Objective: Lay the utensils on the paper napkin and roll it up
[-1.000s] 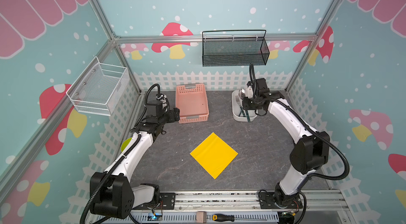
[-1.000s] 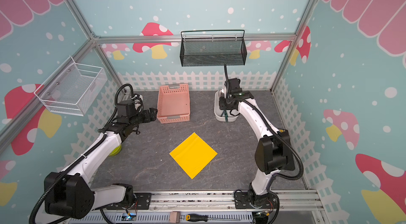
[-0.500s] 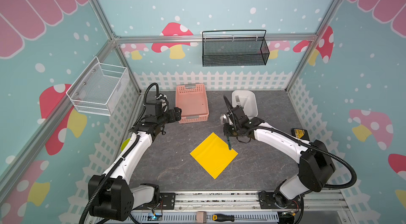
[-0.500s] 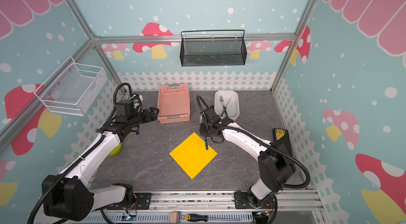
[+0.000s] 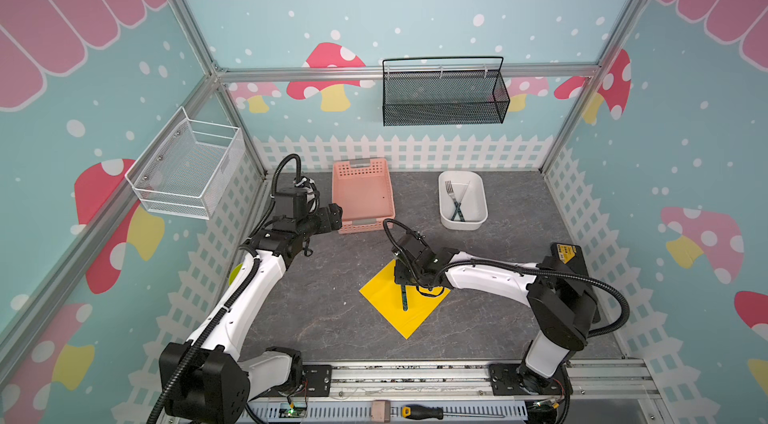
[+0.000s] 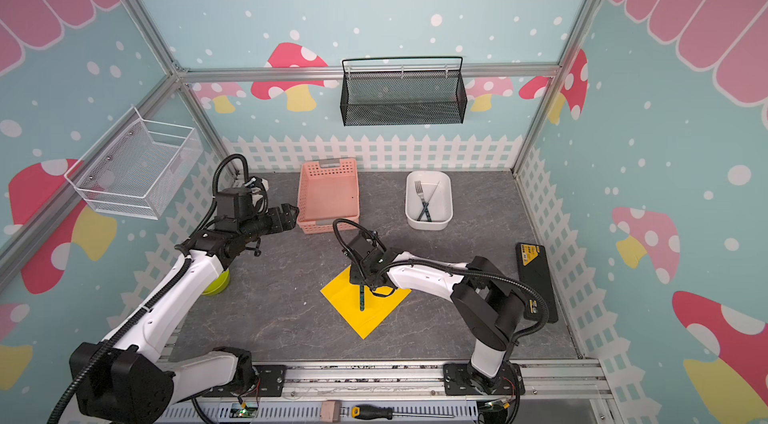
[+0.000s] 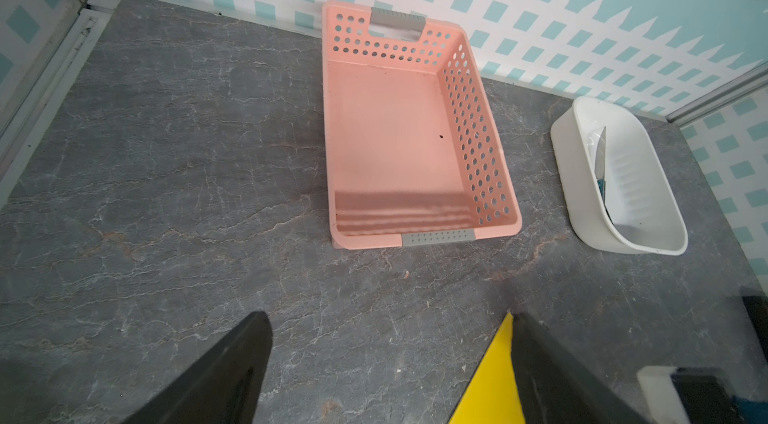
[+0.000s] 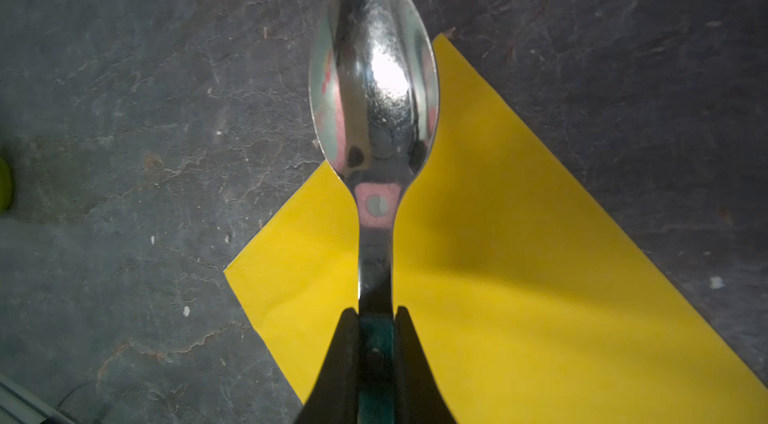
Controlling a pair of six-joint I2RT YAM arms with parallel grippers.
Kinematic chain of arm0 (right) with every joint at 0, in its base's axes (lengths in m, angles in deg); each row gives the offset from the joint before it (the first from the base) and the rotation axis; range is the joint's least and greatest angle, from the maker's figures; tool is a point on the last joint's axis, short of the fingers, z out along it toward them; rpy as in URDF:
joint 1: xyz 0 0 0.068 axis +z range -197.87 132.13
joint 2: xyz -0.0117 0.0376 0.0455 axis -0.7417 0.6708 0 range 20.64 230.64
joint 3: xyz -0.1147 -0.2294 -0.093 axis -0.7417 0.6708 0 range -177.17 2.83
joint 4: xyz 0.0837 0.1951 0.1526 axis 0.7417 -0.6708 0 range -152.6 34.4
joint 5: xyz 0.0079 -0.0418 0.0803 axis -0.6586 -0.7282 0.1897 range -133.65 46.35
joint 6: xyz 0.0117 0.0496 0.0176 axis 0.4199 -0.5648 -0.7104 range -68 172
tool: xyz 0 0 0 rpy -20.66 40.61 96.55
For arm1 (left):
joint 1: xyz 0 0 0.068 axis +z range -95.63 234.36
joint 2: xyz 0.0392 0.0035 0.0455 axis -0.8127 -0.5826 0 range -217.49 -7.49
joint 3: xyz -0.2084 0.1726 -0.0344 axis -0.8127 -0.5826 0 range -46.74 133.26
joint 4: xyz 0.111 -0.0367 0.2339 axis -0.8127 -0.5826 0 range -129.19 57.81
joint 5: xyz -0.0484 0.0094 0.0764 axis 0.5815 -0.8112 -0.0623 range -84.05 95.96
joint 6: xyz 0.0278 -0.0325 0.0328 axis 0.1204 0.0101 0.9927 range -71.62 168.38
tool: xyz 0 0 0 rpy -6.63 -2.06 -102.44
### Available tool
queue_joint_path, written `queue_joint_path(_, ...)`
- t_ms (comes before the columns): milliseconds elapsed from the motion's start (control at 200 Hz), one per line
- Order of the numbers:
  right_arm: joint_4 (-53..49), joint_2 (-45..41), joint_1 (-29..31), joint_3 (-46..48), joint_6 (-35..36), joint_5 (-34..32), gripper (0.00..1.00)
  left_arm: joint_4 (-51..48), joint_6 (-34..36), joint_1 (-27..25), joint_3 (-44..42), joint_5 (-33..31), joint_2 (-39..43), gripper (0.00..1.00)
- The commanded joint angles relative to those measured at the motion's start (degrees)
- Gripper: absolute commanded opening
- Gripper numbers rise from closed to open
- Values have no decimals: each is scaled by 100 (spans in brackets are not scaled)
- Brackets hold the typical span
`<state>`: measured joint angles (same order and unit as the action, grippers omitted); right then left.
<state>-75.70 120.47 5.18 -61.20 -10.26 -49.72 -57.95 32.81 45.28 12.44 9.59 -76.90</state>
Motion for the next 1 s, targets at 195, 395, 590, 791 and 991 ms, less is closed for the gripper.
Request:
queue_joint_path(195,338,268,91,-143,-482,18,0,-303,195,-258,164,-552,180,93)
queue_joint_path(395,382,544,91,-341,-397,43,0,-404,204,-403,226,-740,182,94)
queue_joint_path(590,378,750,82,-409,-394,57,0,-437,212,-555,248,-837,191,96)
queue_joint_path(791,354,818,65,-435,-401,76,0,-483,230,-645,270,-988,192,96)
queue_joint_path(991,276,836,64,-436,-461,110,0,-496,230,-714,268,-1036,186,97)
